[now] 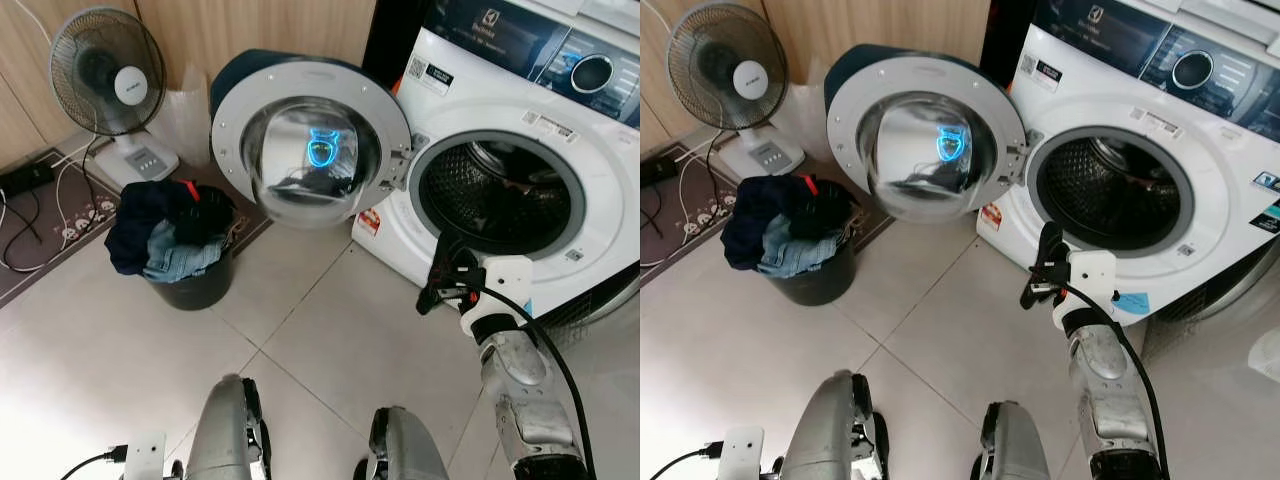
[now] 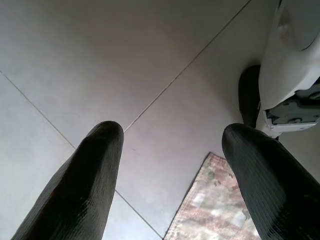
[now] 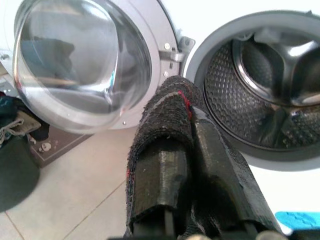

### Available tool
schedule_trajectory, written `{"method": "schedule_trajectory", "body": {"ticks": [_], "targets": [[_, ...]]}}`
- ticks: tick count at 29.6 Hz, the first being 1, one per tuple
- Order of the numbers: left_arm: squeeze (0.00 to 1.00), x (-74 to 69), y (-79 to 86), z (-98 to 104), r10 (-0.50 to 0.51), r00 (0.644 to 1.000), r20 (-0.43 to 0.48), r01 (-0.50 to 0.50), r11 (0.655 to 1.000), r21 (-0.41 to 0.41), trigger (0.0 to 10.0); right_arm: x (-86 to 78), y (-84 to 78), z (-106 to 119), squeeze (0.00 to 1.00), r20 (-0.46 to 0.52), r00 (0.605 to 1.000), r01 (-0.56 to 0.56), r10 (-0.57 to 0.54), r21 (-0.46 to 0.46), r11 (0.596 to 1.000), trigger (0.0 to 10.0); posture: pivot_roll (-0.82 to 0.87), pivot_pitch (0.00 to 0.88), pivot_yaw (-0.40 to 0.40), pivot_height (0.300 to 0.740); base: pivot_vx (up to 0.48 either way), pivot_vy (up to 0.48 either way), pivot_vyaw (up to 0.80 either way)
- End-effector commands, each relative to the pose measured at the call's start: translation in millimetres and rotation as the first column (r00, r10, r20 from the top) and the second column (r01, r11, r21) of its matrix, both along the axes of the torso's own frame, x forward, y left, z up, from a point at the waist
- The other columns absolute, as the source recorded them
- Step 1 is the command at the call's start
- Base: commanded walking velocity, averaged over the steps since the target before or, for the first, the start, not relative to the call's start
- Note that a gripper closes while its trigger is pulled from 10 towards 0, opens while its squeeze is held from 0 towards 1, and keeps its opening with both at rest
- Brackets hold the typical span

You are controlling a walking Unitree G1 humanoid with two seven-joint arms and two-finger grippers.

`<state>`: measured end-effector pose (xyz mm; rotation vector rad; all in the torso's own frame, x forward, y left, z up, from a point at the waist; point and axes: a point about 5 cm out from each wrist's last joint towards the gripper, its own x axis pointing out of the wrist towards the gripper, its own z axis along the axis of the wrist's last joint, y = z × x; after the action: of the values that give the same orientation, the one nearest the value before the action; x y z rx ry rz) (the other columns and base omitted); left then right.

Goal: Clothes washing

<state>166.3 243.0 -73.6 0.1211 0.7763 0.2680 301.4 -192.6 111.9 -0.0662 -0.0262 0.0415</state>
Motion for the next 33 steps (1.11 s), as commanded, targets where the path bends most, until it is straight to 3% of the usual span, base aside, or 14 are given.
{"method": "schedule_trajectory", "body": {"ticks": [1, 33], "targets": [[0.00, -13.3, -1.3, -6.9, 0.017, 0.999, -0.046, -0.018, 1.000, -0.020, 10.0, -2.2, -3.6, 1.0, 0.00, 0.004, 1.000, 0.007, -0.007, -0.012, 1.000, 10.0, 0.09, 0.253, -0.099, 0.597, 0.000, 0.000, 0.00], [0.00, -12.1, -6.3, -7.7, 0.038, 0.999, -0.036, -0.040, 0.998, -0.050, 10.0, -2.6, 2.6, 0.9, 0.00, -0.006, 0.999, -0.049, 0.049, -0.030, 0.998, 10.0, 0.09, 0.255, -0.109, 0.577, 0.032, 0.000, 0.00]]}}
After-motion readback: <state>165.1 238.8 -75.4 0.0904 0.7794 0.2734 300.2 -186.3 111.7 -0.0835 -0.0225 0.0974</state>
